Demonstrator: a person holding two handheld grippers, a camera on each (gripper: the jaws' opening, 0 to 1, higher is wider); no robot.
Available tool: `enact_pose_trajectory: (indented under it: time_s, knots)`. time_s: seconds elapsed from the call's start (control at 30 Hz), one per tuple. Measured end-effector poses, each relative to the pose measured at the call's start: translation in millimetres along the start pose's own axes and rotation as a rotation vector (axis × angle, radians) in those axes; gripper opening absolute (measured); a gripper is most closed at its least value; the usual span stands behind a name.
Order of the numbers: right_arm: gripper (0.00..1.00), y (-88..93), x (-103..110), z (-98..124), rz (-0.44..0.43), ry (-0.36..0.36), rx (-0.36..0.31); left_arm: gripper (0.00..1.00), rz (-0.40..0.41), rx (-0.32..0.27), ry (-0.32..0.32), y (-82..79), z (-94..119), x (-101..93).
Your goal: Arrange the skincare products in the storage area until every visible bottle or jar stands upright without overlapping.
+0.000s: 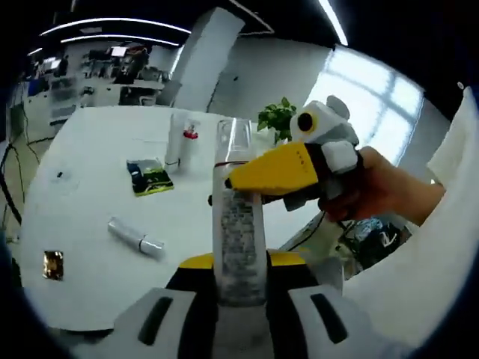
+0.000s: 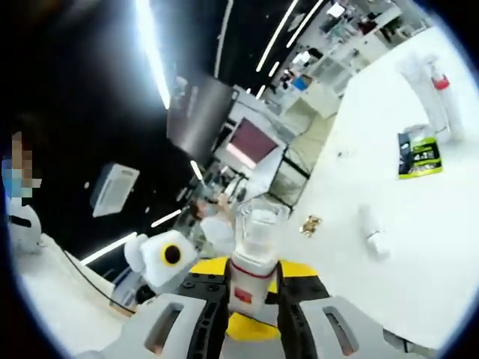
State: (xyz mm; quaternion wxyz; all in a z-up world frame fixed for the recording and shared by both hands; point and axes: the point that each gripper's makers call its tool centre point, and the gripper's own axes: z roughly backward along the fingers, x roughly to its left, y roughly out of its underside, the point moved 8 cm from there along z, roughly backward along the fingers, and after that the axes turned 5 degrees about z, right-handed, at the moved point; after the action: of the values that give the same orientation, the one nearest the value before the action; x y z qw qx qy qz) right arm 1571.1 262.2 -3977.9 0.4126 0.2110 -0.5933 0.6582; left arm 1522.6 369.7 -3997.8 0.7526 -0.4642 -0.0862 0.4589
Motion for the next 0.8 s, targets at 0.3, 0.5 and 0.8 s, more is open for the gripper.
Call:
enact_pose_trajectory:
  time_s: [0.3,0.5,0.8]
  knots:
    - [0.20,0.4,-8,-10,-0.073,-0.018,0.021,0.18,-0.362,0.066,-0.235,-5.0,1,12.0]
    - [0.16,-14.6,-15,-11,-0.035,-0.029,0.013,0.20,-0.373,-0.050,-0.299,-12.7,-4,18.3]
    - [0.16,-61.0,-57,11,0.164,0.125,-0.020,0.15,-0.289,0.038,-0.394,21.1,4,67.7]
